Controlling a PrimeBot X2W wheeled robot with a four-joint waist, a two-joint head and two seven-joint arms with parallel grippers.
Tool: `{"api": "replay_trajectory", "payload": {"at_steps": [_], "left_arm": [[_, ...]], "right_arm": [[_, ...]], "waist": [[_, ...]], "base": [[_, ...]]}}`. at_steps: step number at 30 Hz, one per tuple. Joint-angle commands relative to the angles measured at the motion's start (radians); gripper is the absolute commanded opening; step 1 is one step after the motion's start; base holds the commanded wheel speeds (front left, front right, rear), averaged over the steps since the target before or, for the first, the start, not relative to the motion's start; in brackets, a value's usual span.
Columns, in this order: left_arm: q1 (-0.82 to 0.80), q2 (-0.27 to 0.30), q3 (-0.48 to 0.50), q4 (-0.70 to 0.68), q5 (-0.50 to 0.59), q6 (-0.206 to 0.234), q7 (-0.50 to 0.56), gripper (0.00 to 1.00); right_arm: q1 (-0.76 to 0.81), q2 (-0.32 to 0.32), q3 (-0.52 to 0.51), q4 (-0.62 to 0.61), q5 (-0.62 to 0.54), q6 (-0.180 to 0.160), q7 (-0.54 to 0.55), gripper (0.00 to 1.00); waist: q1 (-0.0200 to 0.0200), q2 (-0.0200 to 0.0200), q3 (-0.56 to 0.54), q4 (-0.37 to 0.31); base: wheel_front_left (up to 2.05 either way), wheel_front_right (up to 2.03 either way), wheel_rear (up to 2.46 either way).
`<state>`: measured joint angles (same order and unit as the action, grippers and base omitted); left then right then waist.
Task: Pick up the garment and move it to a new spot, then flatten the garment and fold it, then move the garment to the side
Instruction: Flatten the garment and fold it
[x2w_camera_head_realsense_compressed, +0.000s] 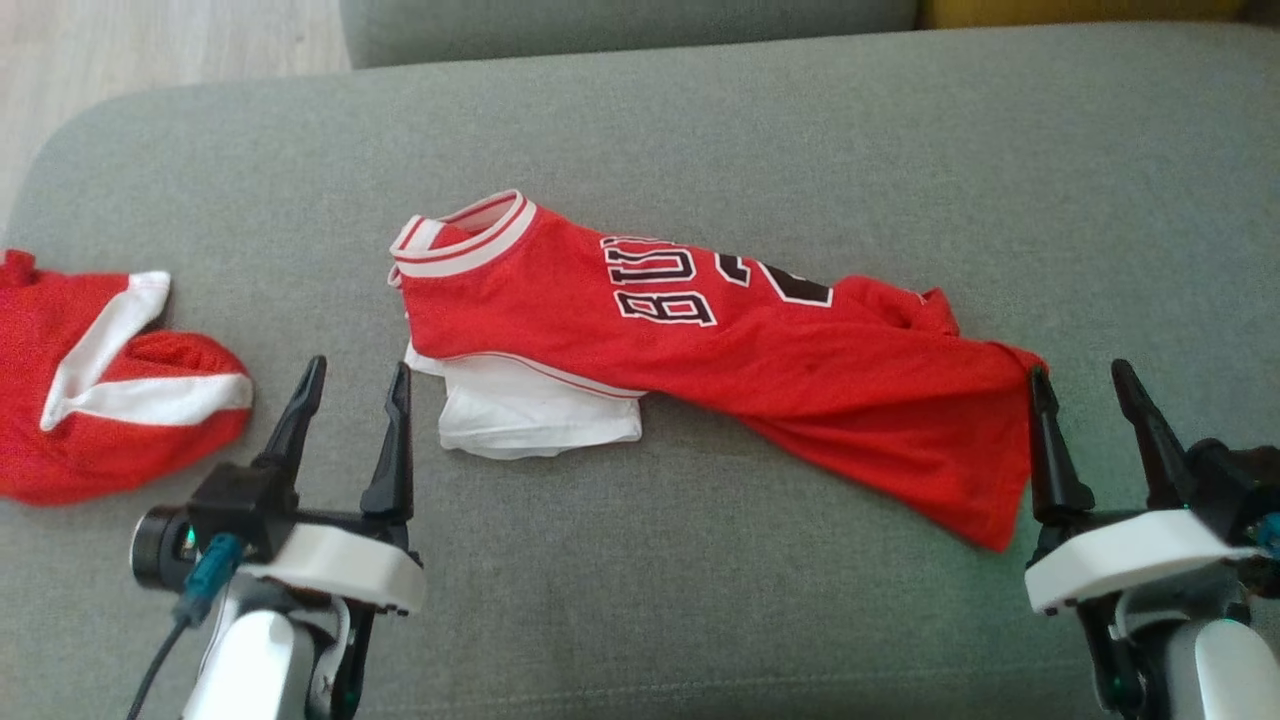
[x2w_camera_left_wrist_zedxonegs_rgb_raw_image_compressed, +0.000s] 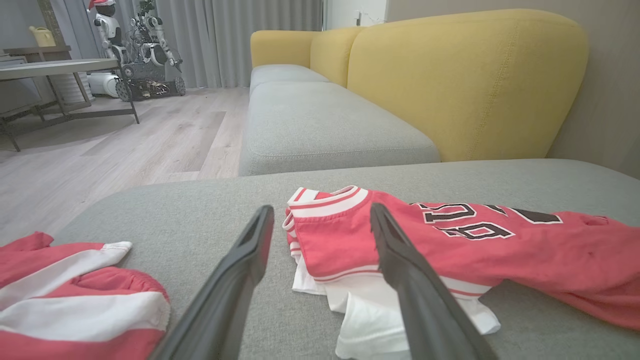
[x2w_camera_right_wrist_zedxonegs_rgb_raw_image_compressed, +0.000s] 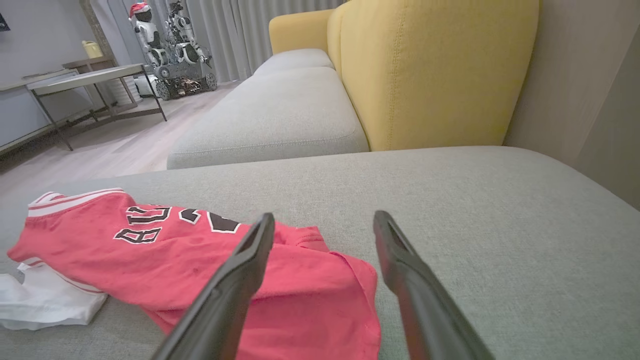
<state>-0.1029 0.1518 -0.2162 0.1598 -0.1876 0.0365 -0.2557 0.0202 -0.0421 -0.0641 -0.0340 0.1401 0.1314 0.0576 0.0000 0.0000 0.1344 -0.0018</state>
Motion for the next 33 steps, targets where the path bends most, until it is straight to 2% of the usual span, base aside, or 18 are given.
{"api": "replay_trajectory", "payload": {"at_steps": [1,28,33], "left_arm": [[-0.014,0.018,0.031,-0.03,-0.005,0.007,-0.006,1.0],[-0.005,0.031,0.009,-0.042,-0.021,0.022,0.002,1.0],[-0.019,0.025,-0.003,-0.019,-0.046,0.004,0.039,1.0]], "right_arm": [[-0.032,-0.008,0.032,-0.047,-0.01,-0.001,-0.001,1.0],[-0.025,-0.008,0.039,-0.044,0.003,-0.001,0.016,1.0],[-0.035,-0.008,0.046,-0.043,0.009,-0.001,0.016,1.0]], "waist": [[0.0,0.0,-0.015,0.004],[0.0,0.0,-0.017,0.01],[0.0,0.0,-0.006,0.001]], "base": [[0.0,0.0,0.0],[0.0,0.0,0.0],[0.0,0.0,0.0]]}}
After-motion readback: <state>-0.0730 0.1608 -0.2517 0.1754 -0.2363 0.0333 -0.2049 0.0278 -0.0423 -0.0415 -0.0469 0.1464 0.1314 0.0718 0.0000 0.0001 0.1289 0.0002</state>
